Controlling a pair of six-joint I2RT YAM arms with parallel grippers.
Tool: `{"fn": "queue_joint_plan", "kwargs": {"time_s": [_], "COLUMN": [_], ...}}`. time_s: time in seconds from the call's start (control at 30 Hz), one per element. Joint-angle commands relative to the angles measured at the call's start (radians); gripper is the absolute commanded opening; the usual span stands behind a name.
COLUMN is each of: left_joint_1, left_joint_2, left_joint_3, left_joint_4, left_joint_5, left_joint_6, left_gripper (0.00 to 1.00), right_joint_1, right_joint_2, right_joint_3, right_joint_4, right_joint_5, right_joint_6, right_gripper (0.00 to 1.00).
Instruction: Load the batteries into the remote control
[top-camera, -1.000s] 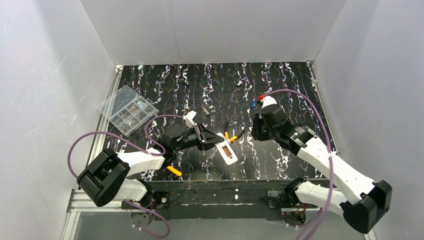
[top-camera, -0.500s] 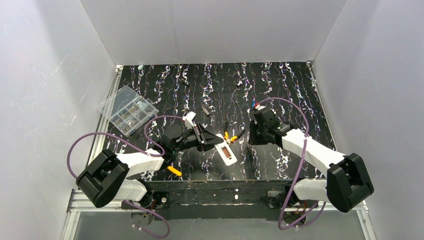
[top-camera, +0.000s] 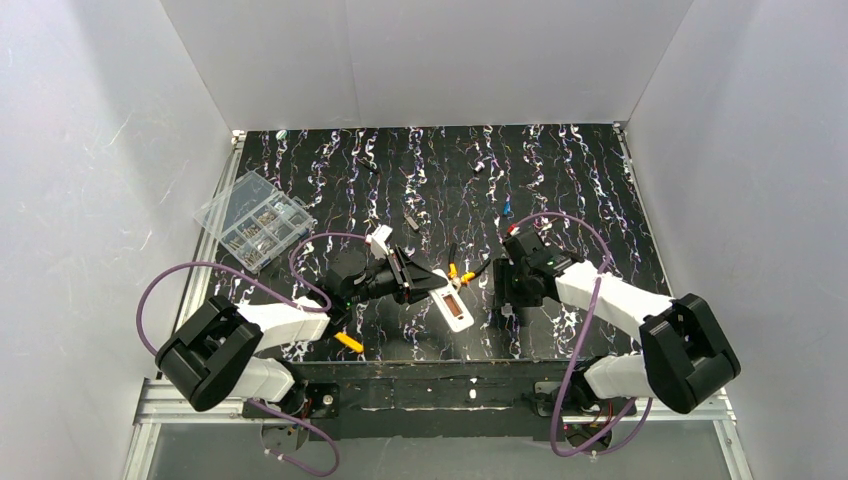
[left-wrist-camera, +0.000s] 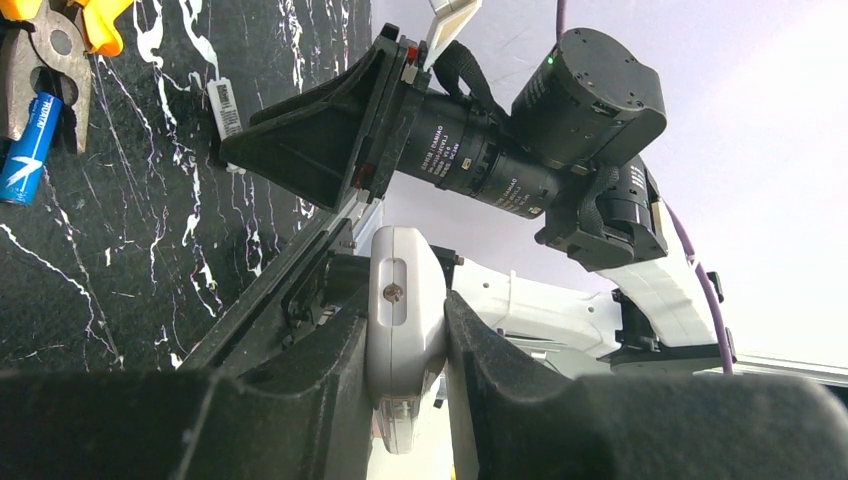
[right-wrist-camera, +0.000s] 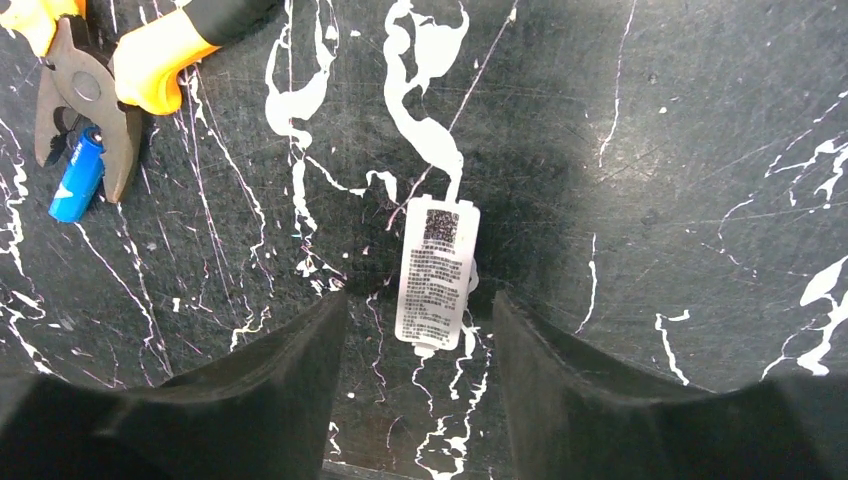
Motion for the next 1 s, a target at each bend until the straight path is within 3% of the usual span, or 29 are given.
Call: {"fn": "queue_joint_plan", "kwargs": {"time_s": [0.0, 0.17, 0.33, 0.6, 0.83, 0.97], "left_joint_1": [-0.004, -0.004, -0.003, -0.004, -0.003, -0.003], "left_joint_2": [-0.016, -0.015, -0.012, -0.046, -0.066, -0.08], "left_joint_3": [0.023, 0.036, 0.047, 0.034, 0.042, 0.05], "left_joint_4": [0.064, 0.052, 0.052, 0.026, 0.007, -0.016], "left_joint_5": [0.031, 0.035, 0.046, 0.054, 0.051, 0.061], "left_joint_6": [-0.001, 0.002, -0.002, 0.005, 0.012, 0.022], "left_gripper": [0.0, 0.0, 0.0, 0.0, 0.0, 0.0], "right_joint_1": [0.007, 0.006, -0.037, -0.271, -0.318, -0.316], "right_joint_2": [-0.035, -0.089, -0.099, 0.145, 0.354, 0.473], "right_joint_3": [0.028, 0.064, 0.144, 0.396, 0.546, 0.686], "right_joint_4": [-0.003, -0.023, -0.003, 0.009, 0.089, 0.051], "right_joint_5": [0.045, 0.109, 0.181, 0.055, 0.065, 0.066], "right_joint_6": [0.01, 0.004, 0.012, 0.011, 0.071, 0.023], "right_gripper": [0.65, 0.66, 0.61, 0.55, 0.49, 0.53]}}
